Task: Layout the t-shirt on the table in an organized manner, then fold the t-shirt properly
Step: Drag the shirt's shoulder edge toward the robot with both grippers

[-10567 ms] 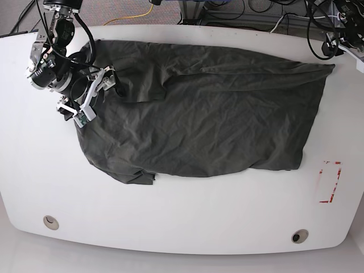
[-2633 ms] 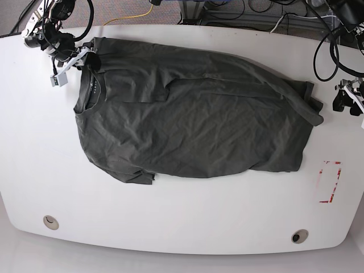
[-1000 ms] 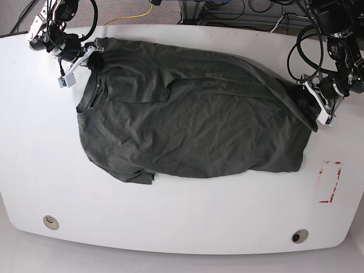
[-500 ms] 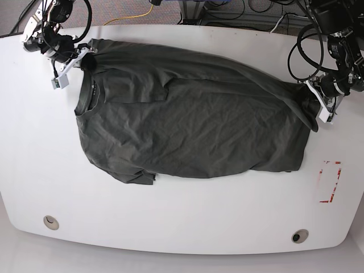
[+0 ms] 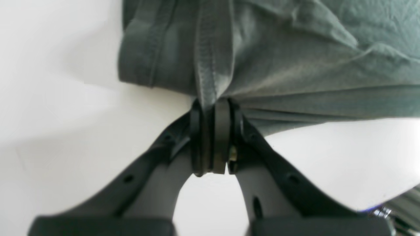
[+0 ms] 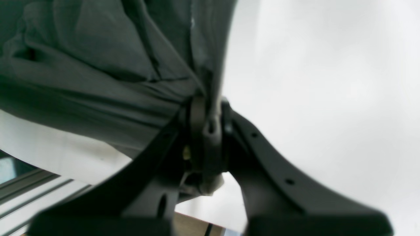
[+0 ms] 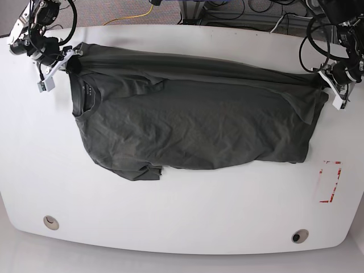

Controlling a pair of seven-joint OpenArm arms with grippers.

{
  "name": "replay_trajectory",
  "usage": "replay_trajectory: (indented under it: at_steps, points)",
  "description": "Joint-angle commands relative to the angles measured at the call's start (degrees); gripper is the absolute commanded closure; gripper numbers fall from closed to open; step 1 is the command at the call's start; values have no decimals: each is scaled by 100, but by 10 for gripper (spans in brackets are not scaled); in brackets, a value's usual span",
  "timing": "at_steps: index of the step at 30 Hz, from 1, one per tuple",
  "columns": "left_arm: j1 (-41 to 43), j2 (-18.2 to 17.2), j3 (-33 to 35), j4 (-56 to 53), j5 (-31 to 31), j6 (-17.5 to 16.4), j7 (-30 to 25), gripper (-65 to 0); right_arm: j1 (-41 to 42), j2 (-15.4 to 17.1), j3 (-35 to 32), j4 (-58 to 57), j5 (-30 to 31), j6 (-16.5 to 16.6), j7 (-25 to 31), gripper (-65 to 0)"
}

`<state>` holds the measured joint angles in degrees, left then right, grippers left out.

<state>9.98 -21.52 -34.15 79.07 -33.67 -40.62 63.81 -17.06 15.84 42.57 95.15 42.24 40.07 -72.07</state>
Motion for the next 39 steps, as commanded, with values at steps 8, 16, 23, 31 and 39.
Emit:
replay_trajectory:
  at_steps: [8,16,23,31,39]
  points:
    - [334,46,-62,1082,321,62,946,-32,-136,126,73,80,-52,-7,82,-21]
    - [756,275,-378,1838,321,62,1377,-33,-382,144,91,89,-35,-7,82,-21]
    - [1099,292,-405,2032,321,62,1377,-36,-575,153,99,89,-35,-7,108,-25]
    - [1266,275,-422,2032,312,62,1377,-61,-575,153,91,89,-35,-7,108,-27]
    - [1284,266,-422,2032,338,62,1377,-243,-479,153,99,98,-61,-7,108,-277]
